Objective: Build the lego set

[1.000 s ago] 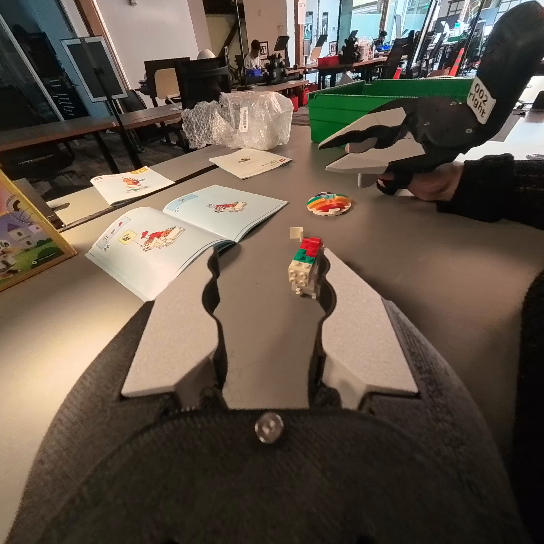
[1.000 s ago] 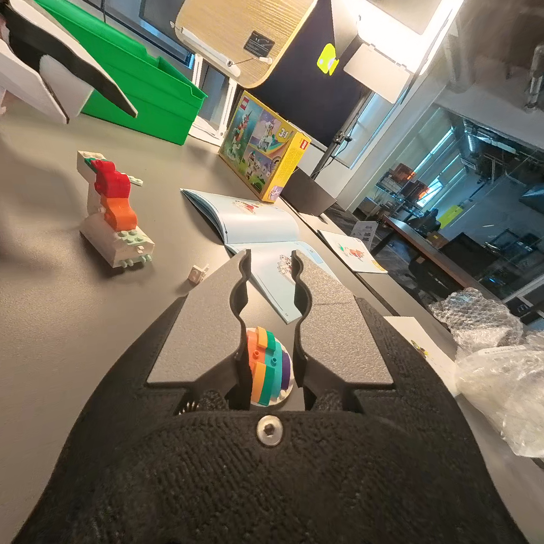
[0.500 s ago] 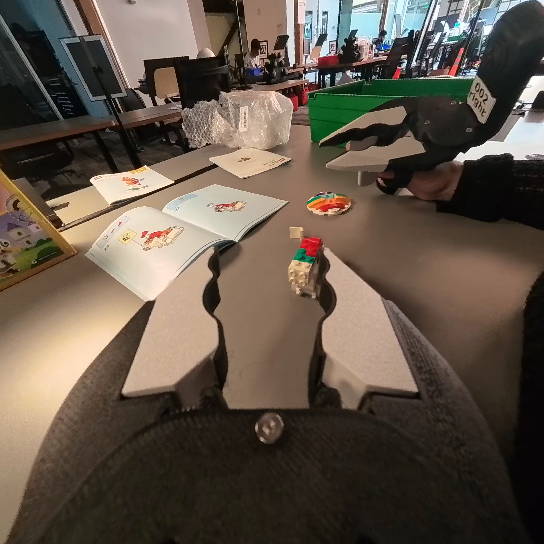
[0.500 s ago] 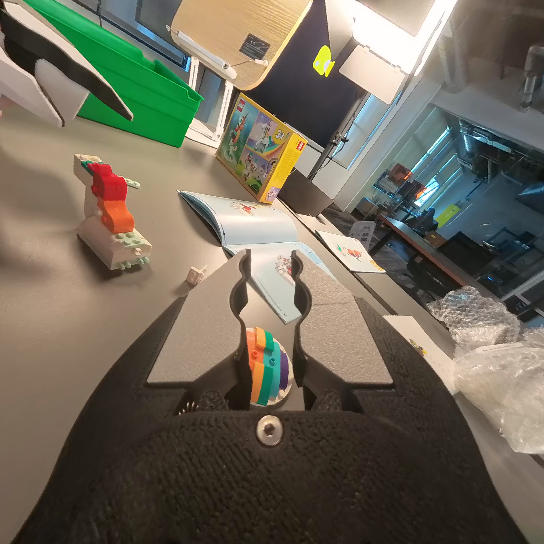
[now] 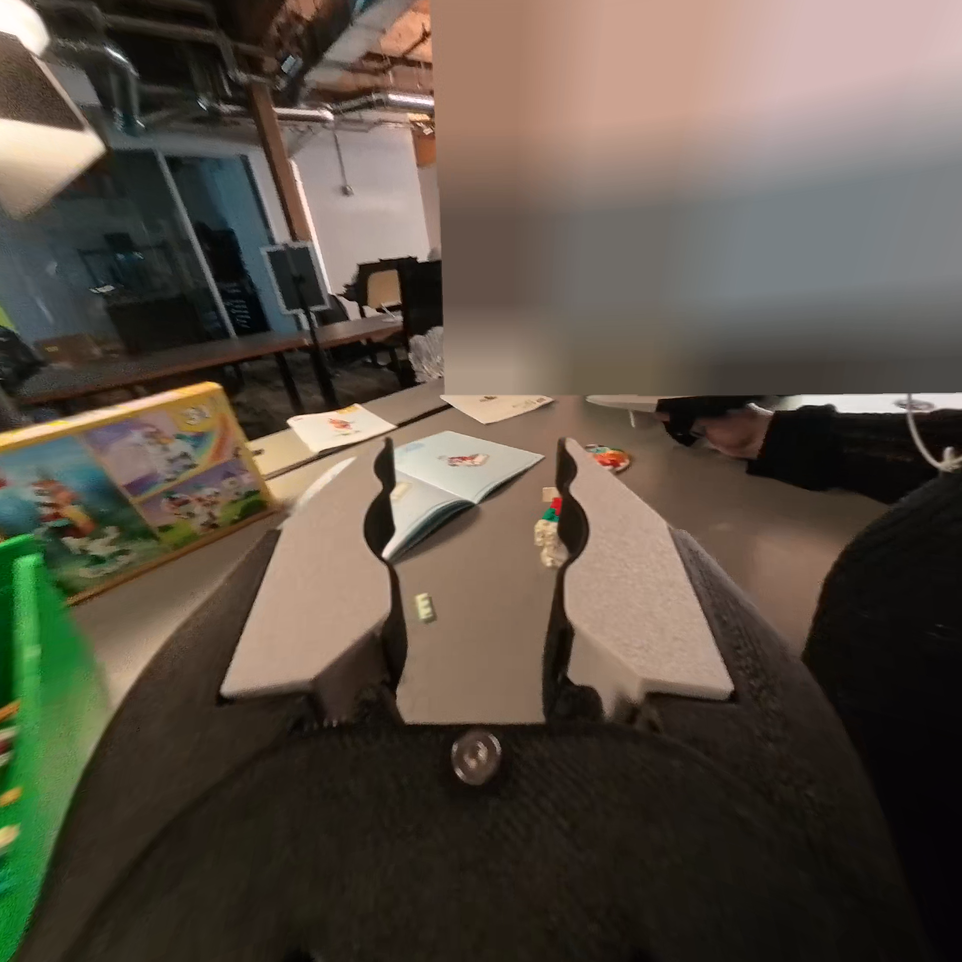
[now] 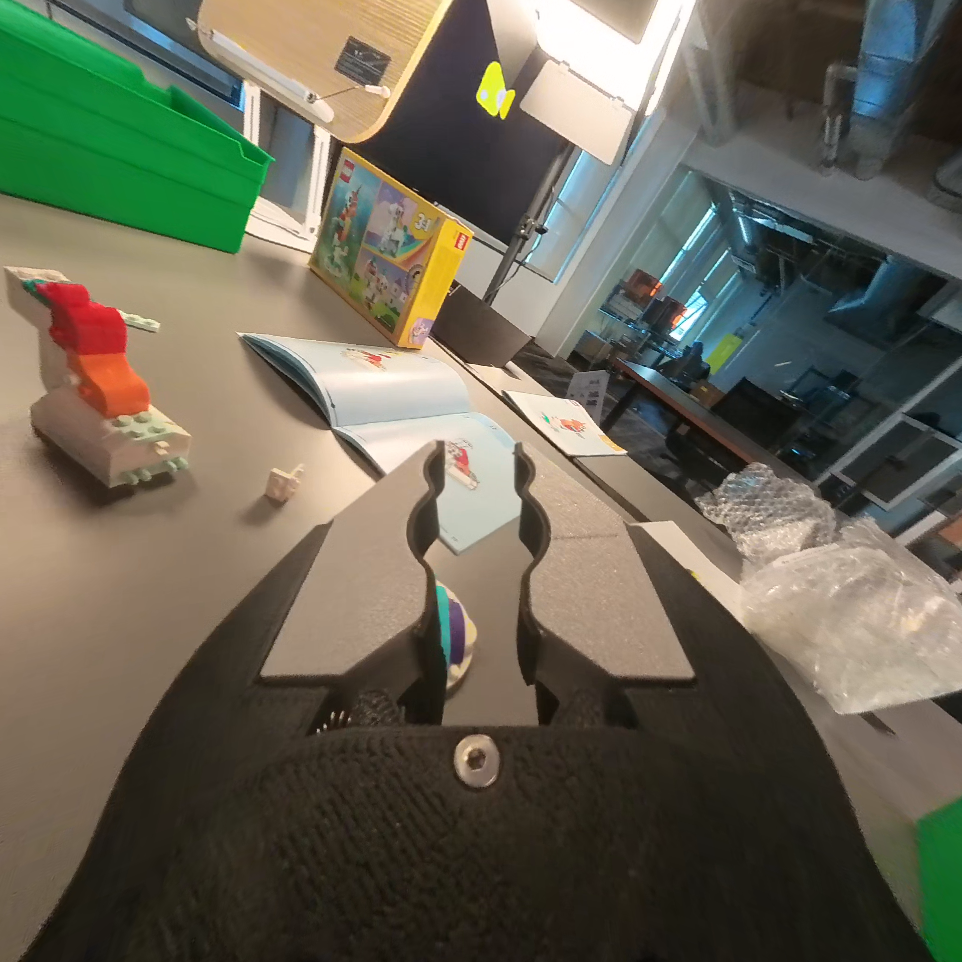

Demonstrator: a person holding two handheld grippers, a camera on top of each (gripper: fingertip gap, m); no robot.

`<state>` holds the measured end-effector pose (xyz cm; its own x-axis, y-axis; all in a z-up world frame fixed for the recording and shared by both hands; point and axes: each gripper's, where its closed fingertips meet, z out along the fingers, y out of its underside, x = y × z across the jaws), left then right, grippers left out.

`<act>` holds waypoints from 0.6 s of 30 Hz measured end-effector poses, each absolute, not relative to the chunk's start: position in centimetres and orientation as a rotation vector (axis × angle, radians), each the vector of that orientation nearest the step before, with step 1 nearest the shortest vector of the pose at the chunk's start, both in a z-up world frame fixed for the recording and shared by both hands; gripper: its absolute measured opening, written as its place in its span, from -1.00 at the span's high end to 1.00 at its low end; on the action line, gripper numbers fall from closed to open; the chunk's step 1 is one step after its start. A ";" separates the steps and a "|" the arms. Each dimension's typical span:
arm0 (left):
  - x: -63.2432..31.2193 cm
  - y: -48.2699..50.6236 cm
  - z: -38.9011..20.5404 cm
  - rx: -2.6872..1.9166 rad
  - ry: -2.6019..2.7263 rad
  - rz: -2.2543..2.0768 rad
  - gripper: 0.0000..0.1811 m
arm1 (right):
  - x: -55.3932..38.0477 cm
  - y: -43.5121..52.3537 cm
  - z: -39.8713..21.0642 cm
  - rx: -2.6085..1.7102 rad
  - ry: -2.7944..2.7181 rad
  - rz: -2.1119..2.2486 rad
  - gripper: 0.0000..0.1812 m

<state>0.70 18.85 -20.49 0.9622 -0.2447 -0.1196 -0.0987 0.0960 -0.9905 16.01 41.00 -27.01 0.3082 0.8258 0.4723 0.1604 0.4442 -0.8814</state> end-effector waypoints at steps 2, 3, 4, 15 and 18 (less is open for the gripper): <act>-0.7 17.1 -19.5 -1.451 0.250 -0.053 0.34 | 16.3 41.4 -26.9 -1.061 -1.181 0.546 0.73; -1.5 16.3 -19.1 -1.443 0.231 -0.028 0.35 | 16.4 41.7 -26.8 -1.068 -1.168 0.533 0.73; -2.4 15.6 -18.8 -1.439 0.207 -0.003 0.35 | 16.6 41.9 -26.7 -1.076 -1.153 0.520 0.73; -16.0 9.4 -18.1 -1.441 -0.085 0.352 0.37 | 18.7 45.4 -25.7 -1.180 -0.964 0.407 0.74; -18.7 8.4 -18.4 -1.456 -0.129 0.425 0.38 | 19.2 46.1 -25.5 -1.198 -0.924 0.373 0.74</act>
